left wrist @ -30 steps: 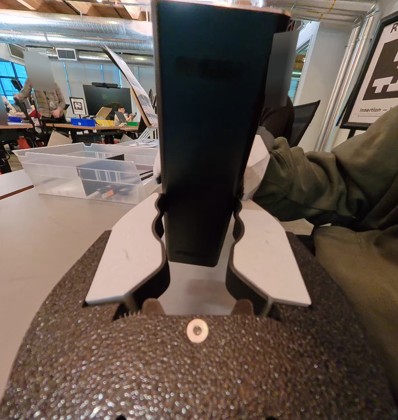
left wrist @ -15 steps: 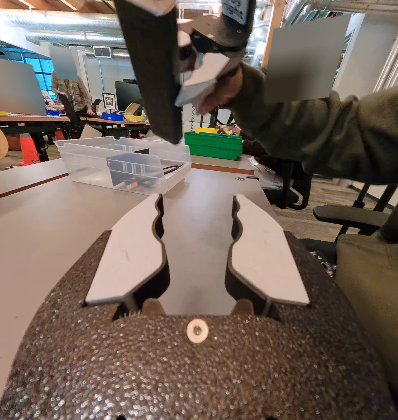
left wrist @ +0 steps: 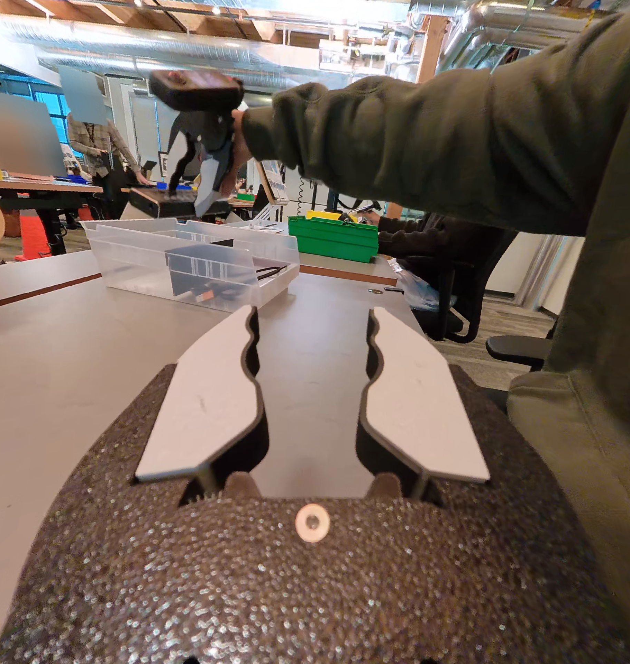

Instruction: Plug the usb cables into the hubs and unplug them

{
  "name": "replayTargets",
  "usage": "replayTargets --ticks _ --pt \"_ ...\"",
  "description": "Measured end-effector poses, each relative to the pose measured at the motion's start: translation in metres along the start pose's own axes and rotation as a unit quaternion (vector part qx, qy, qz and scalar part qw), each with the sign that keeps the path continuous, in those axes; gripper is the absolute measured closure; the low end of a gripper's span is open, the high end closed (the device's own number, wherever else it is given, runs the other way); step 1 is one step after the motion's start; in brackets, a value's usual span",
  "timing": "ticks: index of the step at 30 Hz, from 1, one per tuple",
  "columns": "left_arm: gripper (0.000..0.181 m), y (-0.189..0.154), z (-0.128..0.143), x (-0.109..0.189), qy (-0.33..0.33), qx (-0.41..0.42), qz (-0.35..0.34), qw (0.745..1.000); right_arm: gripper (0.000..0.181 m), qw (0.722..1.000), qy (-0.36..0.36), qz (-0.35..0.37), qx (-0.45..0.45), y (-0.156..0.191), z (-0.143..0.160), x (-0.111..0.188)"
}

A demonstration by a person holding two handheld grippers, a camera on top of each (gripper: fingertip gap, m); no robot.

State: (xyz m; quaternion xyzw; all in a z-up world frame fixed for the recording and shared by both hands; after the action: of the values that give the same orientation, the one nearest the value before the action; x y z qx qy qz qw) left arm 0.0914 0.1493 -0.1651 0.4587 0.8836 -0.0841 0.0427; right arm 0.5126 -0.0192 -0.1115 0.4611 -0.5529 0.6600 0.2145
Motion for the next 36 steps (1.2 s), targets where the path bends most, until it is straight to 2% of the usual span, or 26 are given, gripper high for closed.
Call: replayTargets --ticks 4,11,19,21,26,29,33,36 --pt "0.124 -0.001 0.001 -0.002 0.010 -0.009 0.001 1.000 0.126 0.998 0.044 -0.039 0.006 -0.007 0.016 -0.042" --pt "0.123 -0.002 0.003 -0.006 0.018 -0.005 0.008 1.000 0.126 0.990 0.075 -0.119 0.009 0.003 0.015 -0.089" --pt "0.124 -0.002 0.002 -0.005 0.011 0.001 0.008 1.000 0.126 0.976 0.104 -0.186 0.035 0.025 0.014 -0.118" --pt "0.124 -0.001 0.002 -0.005 0.009 0.004 0.009 1.000 0.127 0.979 0.110 -0.168 0.044 0.025 0.016 -0.124" --pt "0.125 0.000 0.000 -0.002 -0.004 0.017 0.008 1.000 0.123 0.980 0.135 -0.140 0.043 0.018 0.023 -0.117" --pt "0.125 -0.002 0.002 -0.004 0.007 0.010 0.009 1.000 0.128 0.985 0.132 -0.110 0.029 0.009 0.029 -0.100" --pt "0.124 -0.002 0.003 -0.006 0.019 0.011 0.004 1.000 0.131 0.994 0.053 -0.073 -0.067 -0.005 0.024 -0.062" --pt "0.124 0.005 -0.004 0.001 0.006 0.035 -0.028 0.999 0.131 0.995 0.009 -0.059 -0.077 0.001 0.024 -0.029"
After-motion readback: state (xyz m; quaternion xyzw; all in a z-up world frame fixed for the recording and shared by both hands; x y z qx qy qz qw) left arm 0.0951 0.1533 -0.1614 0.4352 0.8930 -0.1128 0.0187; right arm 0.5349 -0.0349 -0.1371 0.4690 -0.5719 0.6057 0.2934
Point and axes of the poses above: each gripper's, where its closed fingertips meet, x back along the fingers, z out of its underside, y = z × x across the jaws, the point moved 4 cm from there along x, back along the fingers, and after that the axes turned 6 degrees about z, right-handed, at the moved point
